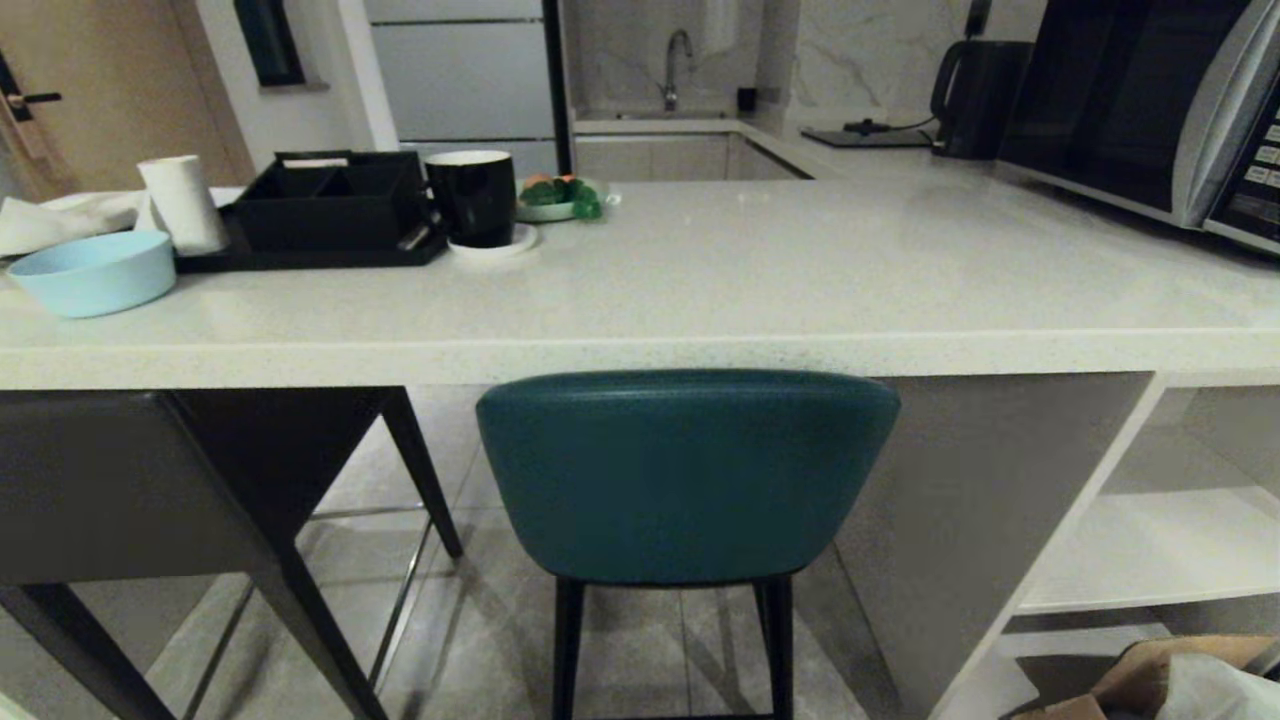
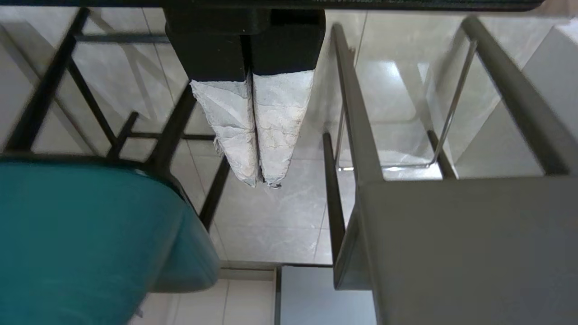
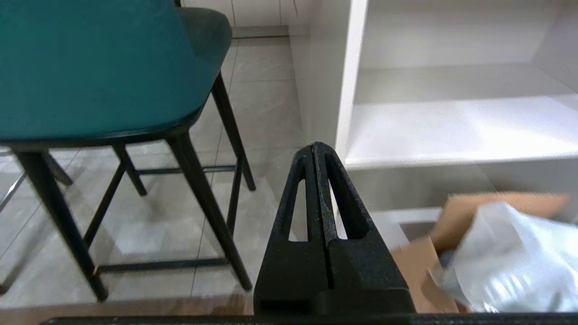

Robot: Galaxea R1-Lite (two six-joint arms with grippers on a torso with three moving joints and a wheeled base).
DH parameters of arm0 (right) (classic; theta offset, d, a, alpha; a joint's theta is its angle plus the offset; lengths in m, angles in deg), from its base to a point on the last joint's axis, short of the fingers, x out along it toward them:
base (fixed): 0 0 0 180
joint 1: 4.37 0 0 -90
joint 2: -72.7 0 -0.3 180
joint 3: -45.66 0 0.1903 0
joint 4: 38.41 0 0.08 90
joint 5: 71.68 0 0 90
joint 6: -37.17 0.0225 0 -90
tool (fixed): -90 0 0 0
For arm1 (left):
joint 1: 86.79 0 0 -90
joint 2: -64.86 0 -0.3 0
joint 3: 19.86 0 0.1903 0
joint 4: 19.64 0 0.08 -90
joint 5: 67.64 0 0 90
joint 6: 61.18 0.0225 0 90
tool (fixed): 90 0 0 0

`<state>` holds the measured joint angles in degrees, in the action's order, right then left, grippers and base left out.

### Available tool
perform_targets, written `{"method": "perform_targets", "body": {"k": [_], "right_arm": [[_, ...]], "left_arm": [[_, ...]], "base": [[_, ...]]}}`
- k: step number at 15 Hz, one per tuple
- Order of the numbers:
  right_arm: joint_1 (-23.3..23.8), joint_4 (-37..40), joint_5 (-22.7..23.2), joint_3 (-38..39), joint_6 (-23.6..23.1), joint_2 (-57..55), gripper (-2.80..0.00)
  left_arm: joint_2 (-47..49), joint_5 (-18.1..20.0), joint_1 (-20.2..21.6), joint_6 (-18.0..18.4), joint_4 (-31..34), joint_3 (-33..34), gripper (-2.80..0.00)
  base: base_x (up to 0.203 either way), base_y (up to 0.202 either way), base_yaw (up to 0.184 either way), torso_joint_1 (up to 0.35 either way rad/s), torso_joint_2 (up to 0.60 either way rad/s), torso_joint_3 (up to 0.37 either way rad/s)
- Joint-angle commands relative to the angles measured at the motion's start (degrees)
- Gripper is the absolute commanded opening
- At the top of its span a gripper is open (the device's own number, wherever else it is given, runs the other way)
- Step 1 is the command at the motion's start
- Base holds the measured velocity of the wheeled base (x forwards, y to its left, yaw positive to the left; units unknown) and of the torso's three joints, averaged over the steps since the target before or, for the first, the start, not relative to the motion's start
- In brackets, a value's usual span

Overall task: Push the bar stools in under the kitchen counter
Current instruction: Pull the blue chair out from under the dining table

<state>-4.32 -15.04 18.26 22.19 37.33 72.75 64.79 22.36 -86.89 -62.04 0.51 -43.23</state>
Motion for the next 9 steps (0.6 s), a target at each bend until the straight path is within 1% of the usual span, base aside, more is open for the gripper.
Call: {"method": "perform_targets", "body": {"k": [1,4,5,9], "right_arm": [[0.0,0.0,0.0,0.0,0.0,0.0,-2.80],[0.0,0.0,0.0,0.0,0.0,0.0,-2.80],[0.0,0.0,0.0,0.0,0.0,0.0,-2.80],[0.0,0.0,0.1,0.0,0.0,0.0,-2.80]], "left_arm": [[0.0,0.0,0.0,0.0,0.0,1.1,-2.80],[0.0,0.0,0.0,0.0,0.0,1.1,-2.80],[-0.1,0.0,0.0,0.0,0.0,1.1,-2.80],[0.0,0.0,0.0,0.0,0.0,1.1,-2.80]], "base": [[0.195,0.000,0.000,0.002,0.00,0.008],[0.190,0.000,0.002,0.003,0.00,0.004],[0.125,0.000,-0.003,0.007,0.00,0.000],[0.000,0.000,0.000,0.000,0.00,0.000]]}}
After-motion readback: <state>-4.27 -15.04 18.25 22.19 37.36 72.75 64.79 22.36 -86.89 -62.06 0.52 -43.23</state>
